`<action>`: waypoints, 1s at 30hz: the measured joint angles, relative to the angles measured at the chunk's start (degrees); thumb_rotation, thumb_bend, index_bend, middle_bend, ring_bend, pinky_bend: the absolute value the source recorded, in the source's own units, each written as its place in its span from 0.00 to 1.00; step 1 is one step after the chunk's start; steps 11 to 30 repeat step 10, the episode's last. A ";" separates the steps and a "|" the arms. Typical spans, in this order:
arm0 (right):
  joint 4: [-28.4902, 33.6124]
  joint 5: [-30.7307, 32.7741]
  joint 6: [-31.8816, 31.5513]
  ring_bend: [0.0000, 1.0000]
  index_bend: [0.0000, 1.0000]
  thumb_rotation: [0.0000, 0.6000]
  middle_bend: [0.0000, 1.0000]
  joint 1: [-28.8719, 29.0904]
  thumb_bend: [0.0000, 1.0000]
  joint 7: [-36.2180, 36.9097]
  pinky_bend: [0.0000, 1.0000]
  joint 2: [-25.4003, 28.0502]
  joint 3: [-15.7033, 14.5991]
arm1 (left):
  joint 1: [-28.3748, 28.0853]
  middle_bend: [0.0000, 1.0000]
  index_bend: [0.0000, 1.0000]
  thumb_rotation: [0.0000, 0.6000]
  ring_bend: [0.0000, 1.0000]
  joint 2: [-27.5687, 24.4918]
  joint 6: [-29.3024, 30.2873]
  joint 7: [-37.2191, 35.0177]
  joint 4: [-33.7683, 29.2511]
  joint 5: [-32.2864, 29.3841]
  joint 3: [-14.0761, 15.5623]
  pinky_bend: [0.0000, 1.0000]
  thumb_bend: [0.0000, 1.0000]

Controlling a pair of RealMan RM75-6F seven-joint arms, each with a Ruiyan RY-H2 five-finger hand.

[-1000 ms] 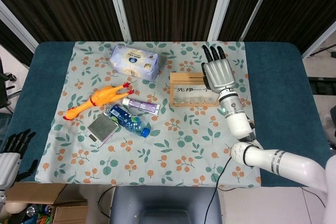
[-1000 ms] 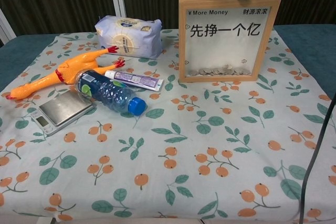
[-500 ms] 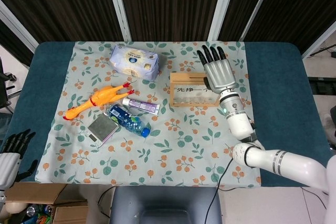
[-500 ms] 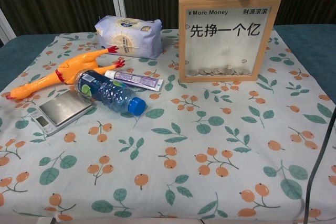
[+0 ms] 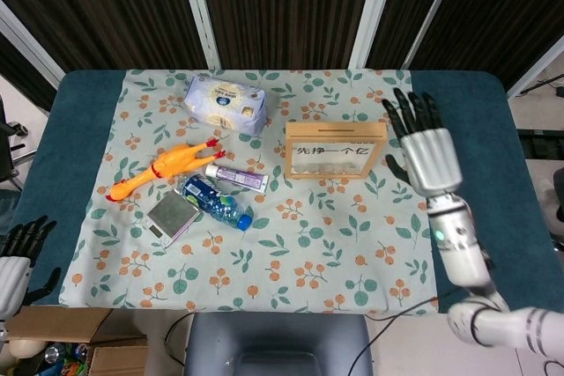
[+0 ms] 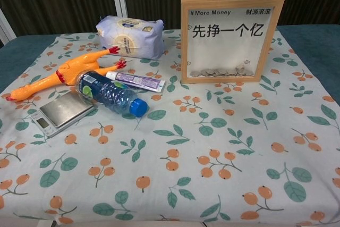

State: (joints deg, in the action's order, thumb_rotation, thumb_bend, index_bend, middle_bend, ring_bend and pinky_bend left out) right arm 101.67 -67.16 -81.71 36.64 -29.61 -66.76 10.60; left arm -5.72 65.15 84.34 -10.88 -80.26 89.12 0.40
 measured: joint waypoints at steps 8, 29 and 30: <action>-2.71 -9.46 -13.72 0.00 0.00 1.00 0.00 -22.07 0.40 10.92 0.00 0.65 -13.90 | 0.52 0.00 0.00 1.00 0.00 -0.25 1.93 0.28 -0.14 0.39 -0.42 0.00 0.41; -5.43 -9.65 -14.94 0.00 0.00 1.00 0.00 -24.87 0.39 13.32 0.00 -0.60 -15.07 | 0.59 0.00 0.00 1.00 0.00 -0.18 2.27 0.30 0.03 0.76 -0.40 0.00 0.41; -5.43 -9.65 -14.94 0.00 0.00 1.00 0.00 -24.87 0.39 13.32 0.00 -0.60 -15.07 | 0.59 0.00 0.00 1.00 0.00 -0.18 2.27 0.30 0.03 0.76 -0.40 0.00 0.41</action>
